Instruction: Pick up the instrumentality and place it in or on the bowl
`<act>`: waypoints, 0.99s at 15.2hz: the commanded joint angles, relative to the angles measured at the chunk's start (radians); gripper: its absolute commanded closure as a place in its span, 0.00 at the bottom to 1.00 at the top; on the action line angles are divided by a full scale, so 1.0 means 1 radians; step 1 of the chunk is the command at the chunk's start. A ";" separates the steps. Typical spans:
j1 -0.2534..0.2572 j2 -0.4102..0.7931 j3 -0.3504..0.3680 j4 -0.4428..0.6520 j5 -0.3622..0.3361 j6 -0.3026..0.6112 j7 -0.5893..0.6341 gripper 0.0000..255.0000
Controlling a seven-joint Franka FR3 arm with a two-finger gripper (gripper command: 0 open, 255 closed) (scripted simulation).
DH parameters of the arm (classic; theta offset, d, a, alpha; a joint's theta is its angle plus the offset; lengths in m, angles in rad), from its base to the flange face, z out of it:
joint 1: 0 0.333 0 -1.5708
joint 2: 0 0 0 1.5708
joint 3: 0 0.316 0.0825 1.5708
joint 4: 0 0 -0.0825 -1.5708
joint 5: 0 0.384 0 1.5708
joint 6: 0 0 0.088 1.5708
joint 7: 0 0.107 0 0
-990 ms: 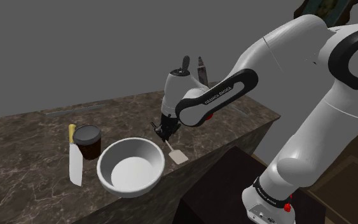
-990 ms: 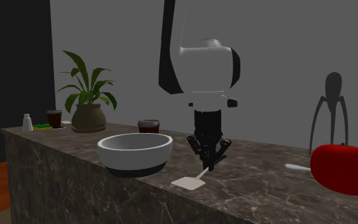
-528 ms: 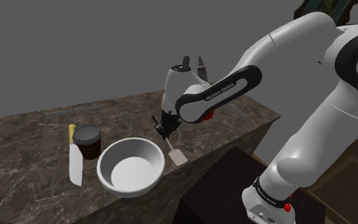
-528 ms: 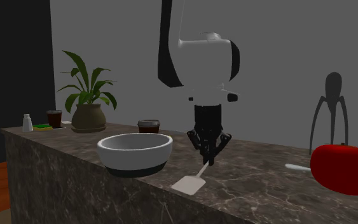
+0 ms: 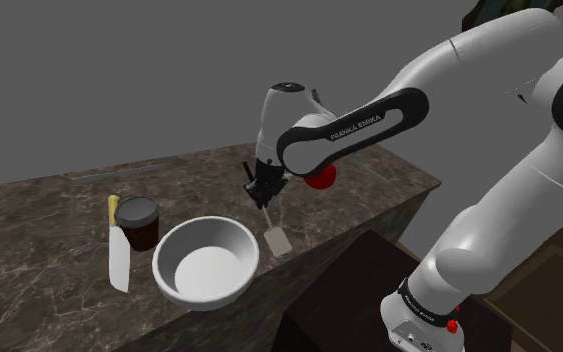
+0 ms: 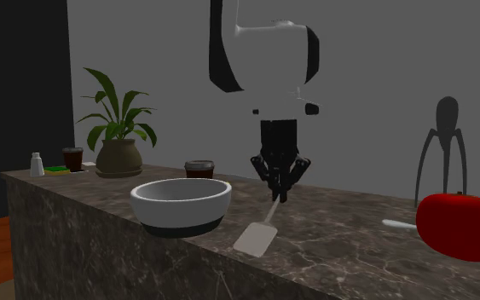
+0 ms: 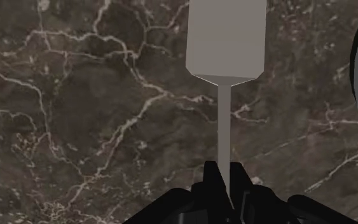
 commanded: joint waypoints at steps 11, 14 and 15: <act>0.006 -0.095 -0.017 0.081 0.041 -0.171 -0.037 1.00; 0.006 -0.113 -0.022 0.107 0.047 -0.213 -0.043 1.00; 0.007 -0.118 -0.023 0.116 0.048 -0.227 -0.044 1.00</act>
